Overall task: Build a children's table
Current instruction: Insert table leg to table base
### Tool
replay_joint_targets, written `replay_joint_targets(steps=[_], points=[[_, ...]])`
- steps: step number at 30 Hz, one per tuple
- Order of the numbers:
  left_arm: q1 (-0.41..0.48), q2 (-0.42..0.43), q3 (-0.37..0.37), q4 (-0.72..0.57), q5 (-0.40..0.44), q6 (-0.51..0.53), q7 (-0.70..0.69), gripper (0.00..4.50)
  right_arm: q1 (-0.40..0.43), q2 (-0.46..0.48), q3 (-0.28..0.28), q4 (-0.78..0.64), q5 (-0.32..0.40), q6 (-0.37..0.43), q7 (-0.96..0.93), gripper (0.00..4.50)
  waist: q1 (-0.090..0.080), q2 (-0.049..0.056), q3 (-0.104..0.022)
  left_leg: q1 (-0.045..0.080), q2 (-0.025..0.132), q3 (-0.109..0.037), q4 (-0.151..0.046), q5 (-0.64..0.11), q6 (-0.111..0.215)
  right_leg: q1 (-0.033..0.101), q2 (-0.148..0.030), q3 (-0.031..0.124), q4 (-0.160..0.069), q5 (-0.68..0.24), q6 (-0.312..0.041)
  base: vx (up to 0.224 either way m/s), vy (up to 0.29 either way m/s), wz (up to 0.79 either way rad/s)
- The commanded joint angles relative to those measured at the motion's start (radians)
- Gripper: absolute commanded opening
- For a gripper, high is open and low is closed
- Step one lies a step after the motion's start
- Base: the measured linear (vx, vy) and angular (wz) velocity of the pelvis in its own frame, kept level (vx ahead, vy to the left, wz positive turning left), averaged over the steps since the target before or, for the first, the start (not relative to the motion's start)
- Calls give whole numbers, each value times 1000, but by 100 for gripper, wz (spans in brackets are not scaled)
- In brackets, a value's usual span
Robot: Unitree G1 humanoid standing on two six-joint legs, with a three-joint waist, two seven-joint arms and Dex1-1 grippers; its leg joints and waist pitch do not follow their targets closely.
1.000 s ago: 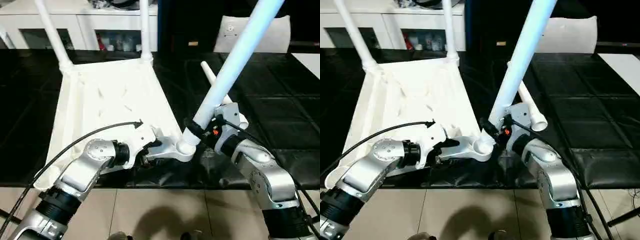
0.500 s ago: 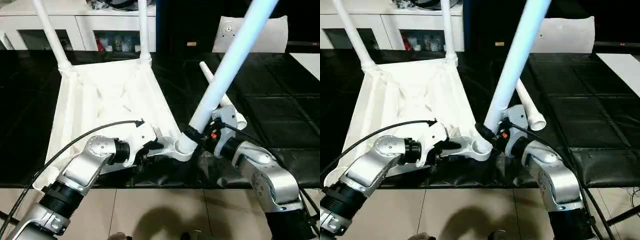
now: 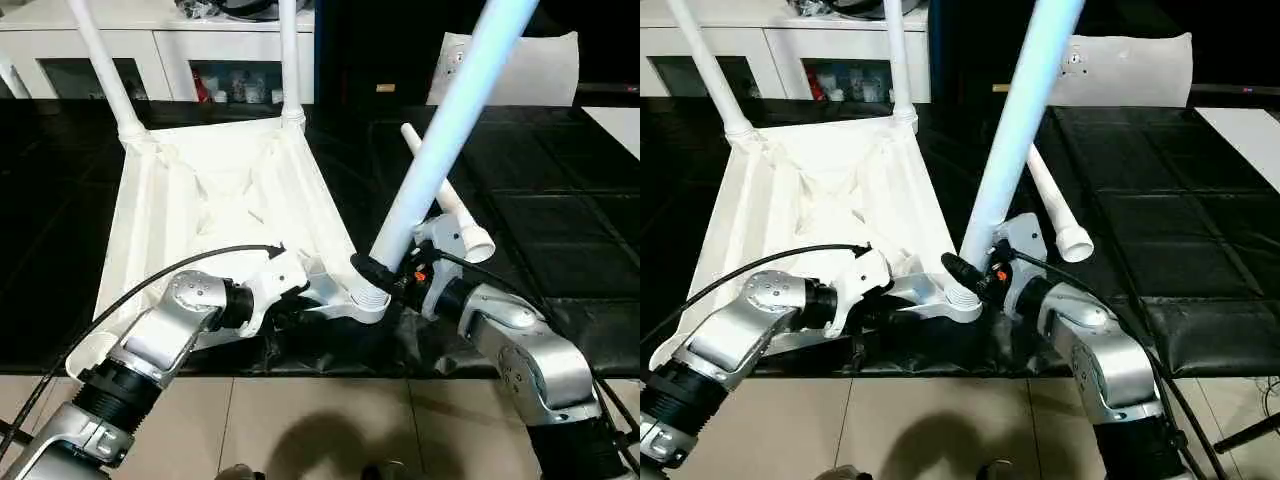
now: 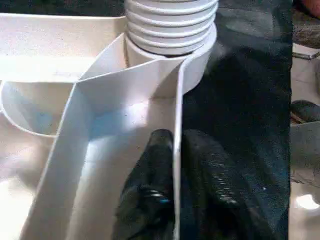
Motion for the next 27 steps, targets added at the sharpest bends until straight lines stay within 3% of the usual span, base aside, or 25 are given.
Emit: replay_joint_targets(steps=[1, 4, 17, 19, 24, 27], points=[[-9, 3, -4, -1, 3, 6, -18, 25, -7, -4, 12, 22, 0, 17, 15, 191, 3, 3, -68, 9, 1, -2, -82, -315, -1, 56, -42, 28, -99, -504, -66, 0, 0, 0], [-8, 4, -4, -1, 3, 3, -28, 4, -16, -3, 16, 35, -4, 9, 18, 191, 3, 4, -68, 9, 1, -1, -82, -313, -1, 56, -41, 29, -96, -481, -79, 0, 0, 0], [-10, 35, -46, 5, 24, -66, -124, 0, -65, -36, 69, 80, -18, 46, 85, 191, 2, 1, -69, 11, 4, 1, -83, -302, -3, 58, -42, 33, -91, -450, -96, 0, 0, 0], [-20, 37, -50, 17, 32, -76, -133, 0, -81, -47, 89, 100, -24, 70, 103, 191, 2, -4, -68, 13, 3, 2, -82, -310, -3, 57, -42, 31, -94, -475, -93, 0, 0, 0], [-46, 39, -49, 60, 60, -115, -138, 0, -97, -61, 112, 144, -42, 68, 125, 191, 1, -4, -65, 16, 2, 0, -83, -336, -8, 53, -44, 29, -102, -533, -71, 0, 0, 0], [-60, 37, -43, 82, 66, -137, -139, 0, -91, -47, 84, 166, -28, 57, 117, 191, -3, -4, -55, 32, -4, -2, -80, -407, -12, 43, -45, 18, -124, -662, -33, 0, 0, 0]])
